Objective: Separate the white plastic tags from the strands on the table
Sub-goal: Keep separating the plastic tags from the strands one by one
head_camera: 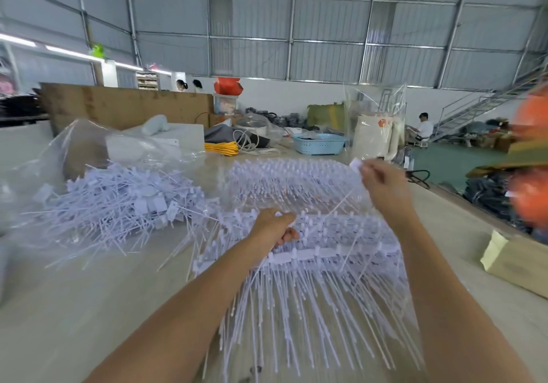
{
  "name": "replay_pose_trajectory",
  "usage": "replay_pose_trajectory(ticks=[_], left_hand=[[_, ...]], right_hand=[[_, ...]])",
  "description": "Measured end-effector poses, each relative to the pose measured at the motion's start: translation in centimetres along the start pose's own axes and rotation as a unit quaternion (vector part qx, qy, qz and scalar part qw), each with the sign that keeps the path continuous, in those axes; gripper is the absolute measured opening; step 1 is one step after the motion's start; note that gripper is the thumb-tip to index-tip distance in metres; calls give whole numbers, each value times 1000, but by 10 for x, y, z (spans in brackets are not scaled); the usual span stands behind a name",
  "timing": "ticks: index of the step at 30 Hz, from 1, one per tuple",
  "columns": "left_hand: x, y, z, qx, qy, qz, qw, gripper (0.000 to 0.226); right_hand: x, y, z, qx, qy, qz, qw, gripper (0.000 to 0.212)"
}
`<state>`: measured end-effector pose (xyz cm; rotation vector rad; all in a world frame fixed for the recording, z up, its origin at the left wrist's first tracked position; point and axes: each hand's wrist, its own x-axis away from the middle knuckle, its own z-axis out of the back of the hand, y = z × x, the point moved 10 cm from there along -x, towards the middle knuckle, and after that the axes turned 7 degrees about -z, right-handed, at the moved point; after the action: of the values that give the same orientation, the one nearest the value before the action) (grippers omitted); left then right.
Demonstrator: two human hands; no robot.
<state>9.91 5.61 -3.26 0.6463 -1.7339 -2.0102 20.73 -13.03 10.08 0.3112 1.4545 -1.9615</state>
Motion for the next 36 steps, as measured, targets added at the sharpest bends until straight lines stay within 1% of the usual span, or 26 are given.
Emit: replay_pose_trajectory(ticks=[1, 2, 3, 4, 5, 7, 9, 10, 11, 12, 13, 14, 17, 19, 21, 23, 25, 27, 30, 31, 33, 35, 36], left_hand=[[1, 0, 0, 12, -2, 1, 1000, 15], [1, 0, 0, 17, -3, 1, 1000, 18], [1, 0, -1, 16, -3, 0, 1000, 19], [1, 0, -1, 12, -4, -1, 1000, 18], [1, 1, -2, 10, -5, 0, 1000, 18], [0, 3, -2, 36, -9, 10, 999, 22], [-1, 7, -6, 125, -29, 23, 992, 31], [-2, 9, -9, 180, -44, 26, 982, 40], [-3, 13, -11, 227, -60, 26, 972, 52], [-5, 16, -13, 252, -73, 22, 965, 64], [-7, 18, -14, 248, -81, 15, 965, 70], [-7, 18, -13, 219, -83, 8, 972, 68], [-7, 16, -5, 79, -59, -30, 995, 34], [-8, 19, 0, 41, -42, -62, 996, 25], [-9, 24, 8, 51, -8, -79, 996, 26], [-9, 27, 13, 62, 11, -84, 994, 25], [-8, 23, 10, 87, 3, -66, 994, 26], [-8, 19, 6, 107, -10, -51, 993, 27], [-8, 20, 7, 79, -4, -57, 995, 23], [-8, 21, 9, 64, 4, -58, 996, 22], [-7, 20, 11, 24, 14, -48, 998, 22], [-5, 18, 12, -27, 16, -19, 999, 23], [-3, 16, 10, -43, 6, 4, 999, 24]], right_hand=[[-1, -10, 12, -78, 23, 1, 997, 16], [-3, -20, 20, -149, 29, 2, 988, 17], [-3, -31, 23, -199, 18, 4, 980, 20], [-2, -41, 20, -229, -13, 8, 973, 23], [0, -51, 10, -235, -59, 12, 970, 24], [12, -66, -21, -183, -163, 27, 969, 22], [30, -70, -62, -80, -250, 43, 964, 23], [38, -63, -84, -23, -280, 43, 959, 26], [44, -53, -104, 28, -293, 40, 955, 28], [48, -42, -118, 70, -290, 38, 954, 29], [50, -31, -125, 93, -273, 34, 957, 29], [50, -21, -128, 96, -250, 28, 963, 28], [46, -7, -126, 76, -209, 28, 975, 25], [42, 1, -126, 54, -216, 4, 975, 22], [43, 11, -130, 72, -251, -27, 965, 19], [47, 14, -132, 100, -276, -20, 956, 21], [49, 11, -130, 99, -266, -1, 959, 25], [47, 8, -127, 96, -249, 11, 964, 21], [44, 7, -123, 92, -227, 16, 969, 32], [44, 6, -122, 103, -217, 20, 970, 30], [45, 4, -123, 165, -197, 45, 965, 14], [45, 4, -124, 279, -167, 86, 942, 12], [44, 5, -120, 317, -145, 97, 932, 12]])
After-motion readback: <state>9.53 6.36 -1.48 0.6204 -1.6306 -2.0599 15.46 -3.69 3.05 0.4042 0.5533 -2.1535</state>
